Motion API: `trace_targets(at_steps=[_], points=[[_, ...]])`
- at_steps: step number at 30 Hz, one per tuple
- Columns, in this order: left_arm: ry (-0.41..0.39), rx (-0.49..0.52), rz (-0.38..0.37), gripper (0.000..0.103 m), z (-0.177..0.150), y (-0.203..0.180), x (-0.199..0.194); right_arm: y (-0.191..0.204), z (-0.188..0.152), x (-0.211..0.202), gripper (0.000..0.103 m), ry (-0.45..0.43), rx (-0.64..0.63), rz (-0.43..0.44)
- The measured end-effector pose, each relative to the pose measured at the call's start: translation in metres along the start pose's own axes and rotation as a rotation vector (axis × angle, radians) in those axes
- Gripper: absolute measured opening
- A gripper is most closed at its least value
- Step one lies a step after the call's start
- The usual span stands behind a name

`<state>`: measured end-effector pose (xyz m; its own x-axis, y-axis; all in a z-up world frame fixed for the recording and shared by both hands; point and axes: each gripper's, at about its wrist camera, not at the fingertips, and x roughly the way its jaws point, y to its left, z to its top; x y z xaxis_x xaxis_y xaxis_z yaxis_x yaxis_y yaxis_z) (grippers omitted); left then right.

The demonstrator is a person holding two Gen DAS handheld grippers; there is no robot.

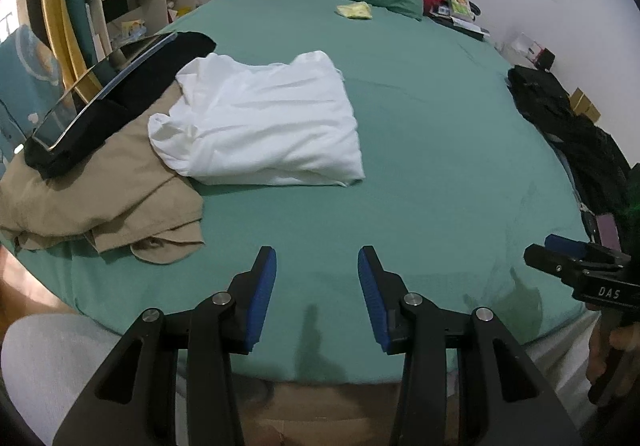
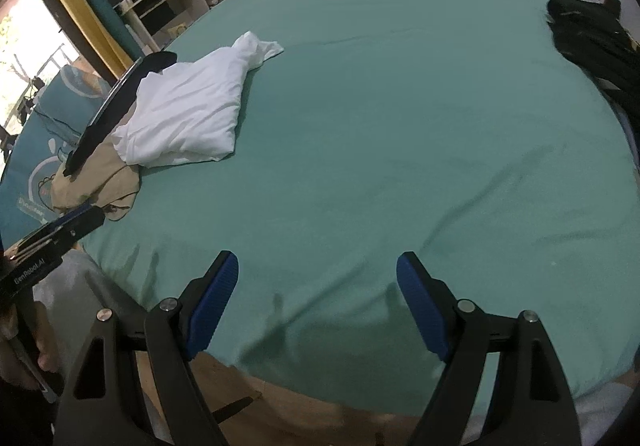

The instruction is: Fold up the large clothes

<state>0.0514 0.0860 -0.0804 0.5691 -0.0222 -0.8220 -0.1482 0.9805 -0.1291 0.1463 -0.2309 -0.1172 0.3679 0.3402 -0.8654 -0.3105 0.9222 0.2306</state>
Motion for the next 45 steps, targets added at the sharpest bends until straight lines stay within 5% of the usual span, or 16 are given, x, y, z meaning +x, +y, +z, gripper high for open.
trace_targets(at_steps=[3,6,10,18,33,38,45], points=[[-0.008,0.022,-0.005,0.046,-0.002,-0.016,-0.006,-0.01,-0.005,-0.011,0.081,-0.012,0.01,-0.014],[-0.038,0.045,-0.005,0.063,0.0,-0.031,-0.015,-0.018,-0.008,-0.023,0.081,-0.026,0.018,-0.028],[-0.058,0.08,-0.016,0.072,0.006,-0.053,-0.028,-0.031,-0.012,-0.041,0.081,-0.054,0.029,-0.042],[-0.158,0.127,-0.056,0.074,0.026,-0.088,-0.066,-0.049,-0.009,-0.091,0.096,-0.157,0.023,-0.093],[-0.506,0.218,-0.099,0.074,0.046,-0.121,-0.163,-0.026,0.009,-0.212,0.097,-0.483,-0.05,-0.196],[-0.502,0.227,-0.099,0.074,0.05,-0.114,-0.152,-0.01,0.011,-0.214,0.097,-0.575,-0.092,-0.204],[-0.447,0.134,-0.047,0.074,0.052,-0.093,-0.127,-0.003,0.021,-0.177,0.097,-0.51,-0.112,-0.18]])
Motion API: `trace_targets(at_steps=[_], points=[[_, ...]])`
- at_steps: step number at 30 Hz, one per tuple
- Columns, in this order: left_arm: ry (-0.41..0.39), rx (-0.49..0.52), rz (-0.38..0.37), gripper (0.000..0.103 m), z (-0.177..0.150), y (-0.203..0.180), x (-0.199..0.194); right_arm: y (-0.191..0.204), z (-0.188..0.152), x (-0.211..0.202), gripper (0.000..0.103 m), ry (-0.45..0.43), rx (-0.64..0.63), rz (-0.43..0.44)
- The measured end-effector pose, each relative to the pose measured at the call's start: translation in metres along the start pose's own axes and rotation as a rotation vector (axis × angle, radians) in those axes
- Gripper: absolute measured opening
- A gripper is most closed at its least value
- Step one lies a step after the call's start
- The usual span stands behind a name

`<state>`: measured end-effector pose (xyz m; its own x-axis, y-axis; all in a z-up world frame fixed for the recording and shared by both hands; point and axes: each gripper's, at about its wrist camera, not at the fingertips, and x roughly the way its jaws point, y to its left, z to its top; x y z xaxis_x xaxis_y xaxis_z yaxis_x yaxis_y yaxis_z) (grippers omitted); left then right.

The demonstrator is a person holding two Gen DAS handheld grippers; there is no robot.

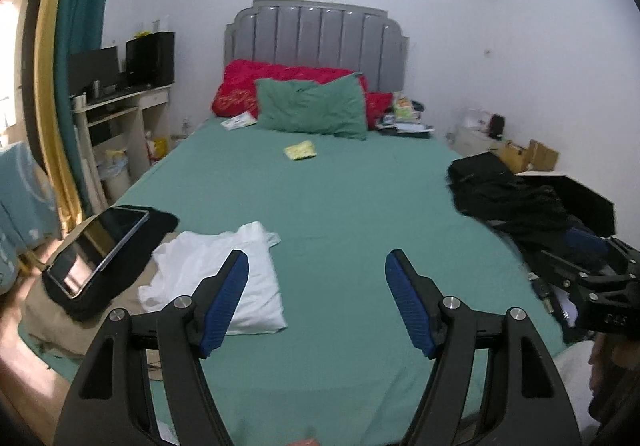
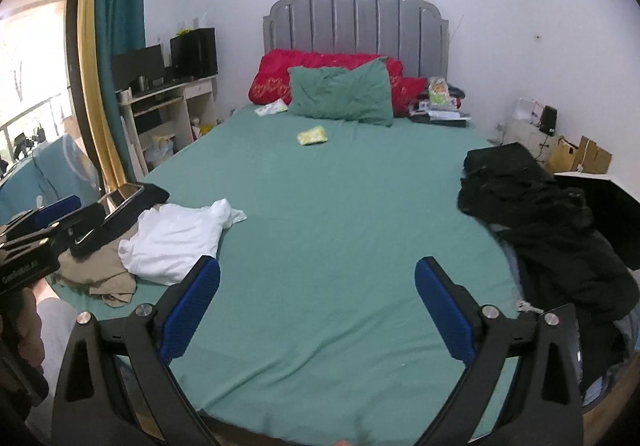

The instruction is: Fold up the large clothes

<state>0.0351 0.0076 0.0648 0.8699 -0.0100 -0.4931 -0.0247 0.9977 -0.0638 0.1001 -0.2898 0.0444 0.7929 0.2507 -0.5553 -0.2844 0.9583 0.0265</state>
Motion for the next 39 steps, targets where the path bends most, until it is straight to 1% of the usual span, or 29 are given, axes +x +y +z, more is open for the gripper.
trace_targets(at_steps=[8,15,39], points=[[0.013,-0.007,0.015,0.074,-0.004,0.012,0.01,0.002,-0.006,0.014,0.097,0.02,0.001,0.02],[0.018,0.001,0.018,0.074,-0.007,0.012,0.012,0.002,-0.008,0.022,0.097,0.037,0.002,0.029],[0.021,0.001,0.021,0.074,-0.008,0.014,0.013,0.004,-0.013,0.023,0.097,0.044,0.006,0.032]])
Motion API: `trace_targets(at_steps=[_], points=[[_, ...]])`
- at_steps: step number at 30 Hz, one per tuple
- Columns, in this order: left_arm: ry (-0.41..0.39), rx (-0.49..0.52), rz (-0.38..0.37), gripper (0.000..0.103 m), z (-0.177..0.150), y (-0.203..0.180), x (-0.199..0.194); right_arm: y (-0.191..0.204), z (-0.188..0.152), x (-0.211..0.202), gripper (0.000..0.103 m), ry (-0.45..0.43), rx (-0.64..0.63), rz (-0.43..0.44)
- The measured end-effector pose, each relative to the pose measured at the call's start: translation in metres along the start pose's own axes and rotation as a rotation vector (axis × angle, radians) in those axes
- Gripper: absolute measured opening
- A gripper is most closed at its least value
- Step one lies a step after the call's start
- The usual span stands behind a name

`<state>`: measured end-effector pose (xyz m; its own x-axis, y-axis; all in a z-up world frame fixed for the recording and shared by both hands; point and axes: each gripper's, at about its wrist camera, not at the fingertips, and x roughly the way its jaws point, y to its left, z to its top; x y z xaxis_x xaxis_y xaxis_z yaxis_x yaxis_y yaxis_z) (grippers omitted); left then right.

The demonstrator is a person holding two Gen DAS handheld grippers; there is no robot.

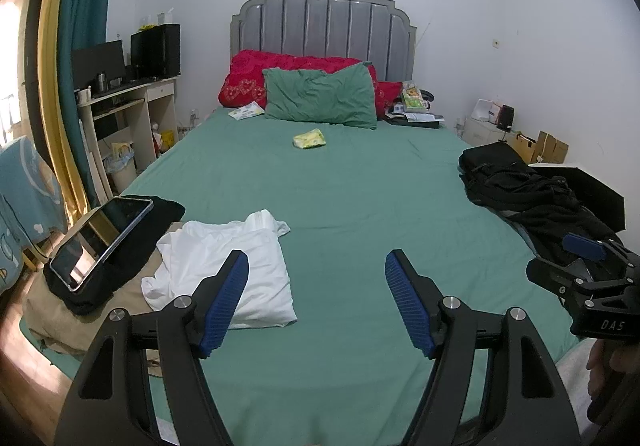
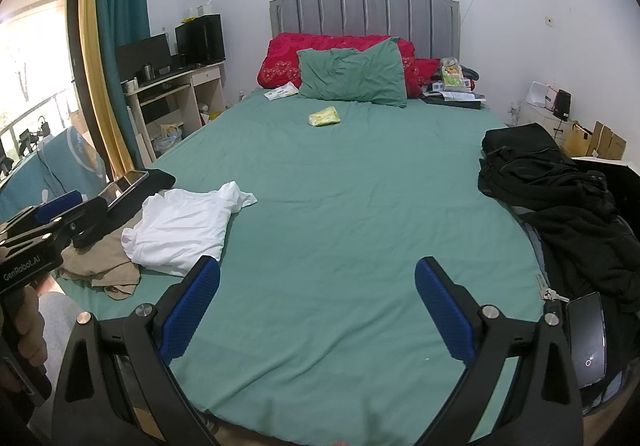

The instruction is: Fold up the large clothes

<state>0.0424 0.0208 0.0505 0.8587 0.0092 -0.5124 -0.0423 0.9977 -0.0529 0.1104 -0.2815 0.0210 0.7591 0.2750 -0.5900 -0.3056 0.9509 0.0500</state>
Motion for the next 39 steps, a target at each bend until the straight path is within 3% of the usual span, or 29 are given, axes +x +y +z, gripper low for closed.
trace_targets(at_steps=[39], points=[[-0.004,-0.003,0.015,0.074,-0.0046,0.0038,0.0044,0.0069,-0.0053,0.005,0.097,0.01,-0.008,0.008]])
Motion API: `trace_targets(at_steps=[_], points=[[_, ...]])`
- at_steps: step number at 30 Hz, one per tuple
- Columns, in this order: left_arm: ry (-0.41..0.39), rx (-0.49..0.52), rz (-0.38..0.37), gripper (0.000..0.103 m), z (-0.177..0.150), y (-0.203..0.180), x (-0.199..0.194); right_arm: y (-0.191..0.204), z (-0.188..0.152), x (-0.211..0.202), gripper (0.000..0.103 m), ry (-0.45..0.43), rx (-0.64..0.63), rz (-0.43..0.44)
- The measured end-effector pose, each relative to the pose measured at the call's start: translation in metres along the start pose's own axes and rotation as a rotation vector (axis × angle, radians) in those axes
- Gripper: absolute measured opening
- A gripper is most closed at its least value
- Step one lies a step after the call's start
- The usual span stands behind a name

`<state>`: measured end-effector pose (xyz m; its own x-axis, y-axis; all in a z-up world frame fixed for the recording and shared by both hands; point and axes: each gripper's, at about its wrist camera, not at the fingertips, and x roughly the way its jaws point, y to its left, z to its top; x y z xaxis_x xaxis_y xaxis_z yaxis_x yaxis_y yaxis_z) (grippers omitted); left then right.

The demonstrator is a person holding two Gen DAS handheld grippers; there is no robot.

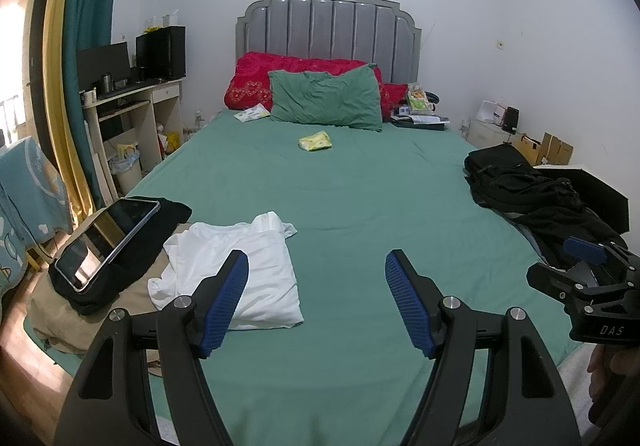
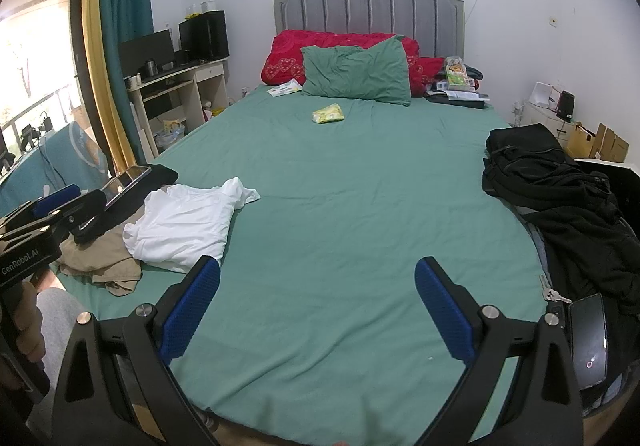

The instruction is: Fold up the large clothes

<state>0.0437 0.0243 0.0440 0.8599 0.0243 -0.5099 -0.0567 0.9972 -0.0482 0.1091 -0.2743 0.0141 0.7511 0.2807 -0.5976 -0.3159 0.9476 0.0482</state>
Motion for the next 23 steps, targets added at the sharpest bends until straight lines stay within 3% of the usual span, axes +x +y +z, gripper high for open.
trace_targets(at_steps=[23], points=[[0.022,-0.013,0.005,0.074,-0.0036,-0.0014,0.0035,-0.0005,-0.0028,0.006,0.097,0.015,-0.007,0.011]])
